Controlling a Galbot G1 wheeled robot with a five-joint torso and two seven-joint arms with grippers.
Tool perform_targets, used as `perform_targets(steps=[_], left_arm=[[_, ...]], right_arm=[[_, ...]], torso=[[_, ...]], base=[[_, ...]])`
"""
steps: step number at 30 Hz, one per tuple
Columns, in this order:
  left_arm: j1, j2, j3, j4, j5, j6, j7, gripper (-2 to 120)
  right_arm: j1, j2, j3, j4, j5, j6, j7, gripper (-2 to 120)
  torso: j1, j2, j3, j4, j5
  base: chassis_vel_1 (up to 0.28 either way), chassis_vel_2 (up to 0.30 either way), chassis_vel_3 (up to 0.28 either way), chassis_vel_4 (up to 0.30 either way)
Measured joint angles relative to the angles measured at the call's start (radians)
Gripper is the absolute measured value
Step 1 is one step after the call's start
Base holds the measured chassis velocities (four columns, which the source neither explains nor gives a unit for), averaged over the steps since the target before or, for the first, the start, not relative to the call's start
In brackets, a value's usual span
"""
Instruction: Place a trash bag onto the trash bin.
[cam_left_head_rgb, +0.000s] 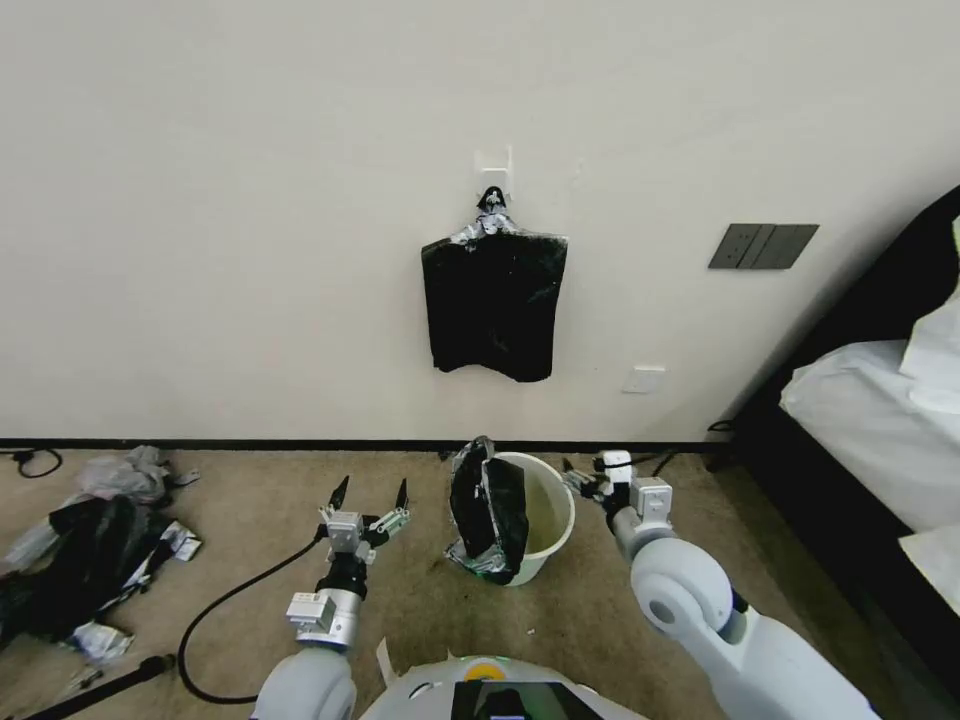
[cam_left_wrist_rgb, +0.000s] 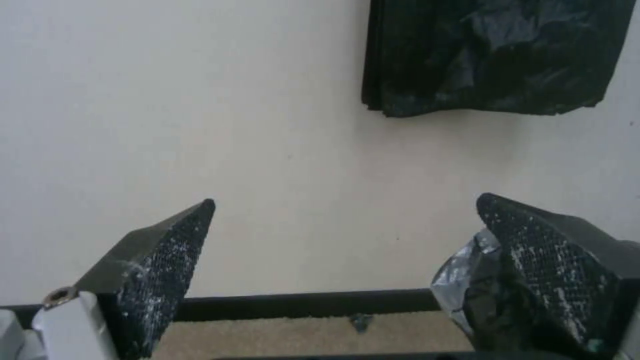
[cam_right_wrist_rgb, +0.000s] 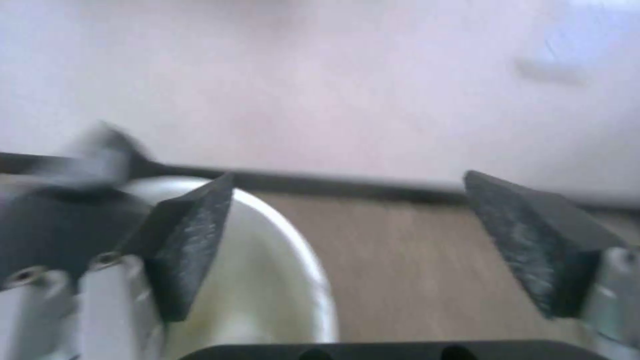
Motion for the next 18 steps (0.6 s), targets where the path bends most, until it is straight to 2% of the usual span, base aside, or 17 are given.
perform_targets(steps=[3, 5, 7, 9, 10, 13, 14, 17, 18], left_arm=[[-0.002, 0.001, -0.003, 0.001, 0.000, 0.005, -0.001, 100], [-0.002, 0.001, -0.005, 0.001, 0.000, 0.008, -0.002, 100], [-0.003, -0.001, -0.008, 0.002, 0.000, 0.017, -0.003, 100], [-0.003, -0.004, -0.008, 0.003, 0.000, 0.020, -0.003, 100], [-0.004, -0.009, -0.008, 0.005, 0.002, 0.027, -0.004, 100], [-0.008, -0.018, -0.005, 0.007, 0.005, 0.036, -0.005, 100], [-0.008, -0.018, -0.005, 0.007, 0.005, 0.036, -0.005, 100], [-0.018, -0.029, -0.004, 0.011, 0.008, 0.046, -0.006, 100], [-0.018, -0.029, -0.004, 0.011, 0.008, 0.046, -0.006, 100]], right_arm=[[0.026, -0.035, -0.035, 0.047, -0.039, -0.004, -0.062, 98], [0.039, -0.050, -0.052, 0.062, -0.046, -0.011, -0.086, 99], [0.103, -0.096, -0.121, 0.097, -0.049, -0.052, -0.170, 100], [0.132, -0.107, -0.142, 0.099, -0.048, -0.073, -0.202, 100], [0.197, -0.111, -0.177, 0.093, -0.039, -0.110, -0.241, 100], [0.329, -0.100, -0.264, 0.071, 0.018, -0.155, -0.243, 100], [0.329, -0.100, -0.264, 0.071, 0.018, -0.155, -0.243, 100], [0.466, -0.066, -0.431, 0.021, 0.040, -0.165, -0.222, 100], [0.466, -0.066, -0.431, 0.021, 0.040, -0.165, -0.222, 100]], torso=[[0.000, 0.000, 0.000, 0.0003, 0.0001], [0.000, 0.000, 0.000, 0.0004, -0.0002], [0.000, 0.000, 0.000, 0.0003, 0.0000], [0.000, 0.000, 0.000, 0.0003, 0.0000], [0.000, 0.000, 0.000, -0.0002, 0.0000], [0.000, 0.000, 0.000, 0.0005, 0.0001], [0.000, 0.000, 0.000, 0.0005, 0.0001], [0.000, 0.000, 0.000, 0.0005, 0.0000], [0.000, 0.000, 0.000, 0.0005, 0.0000]], base=[[0.000, 0.000, 0.000, 0.000], [0.000, 0.000, 0.000, 0.000], [0.000, 0.000, 0.000, 0.000], [0.000, 0.000, 0.000, 0.000], [0.000, 0.000, 0.000, 0.000], [0.000, 0.000, 0.000, 0.000], [0.000, 0.000, 0.000, 0.000], [0.000, 0.000, 0.000, 0.000], [0.000, 0.000, 0.000, 0.000]])
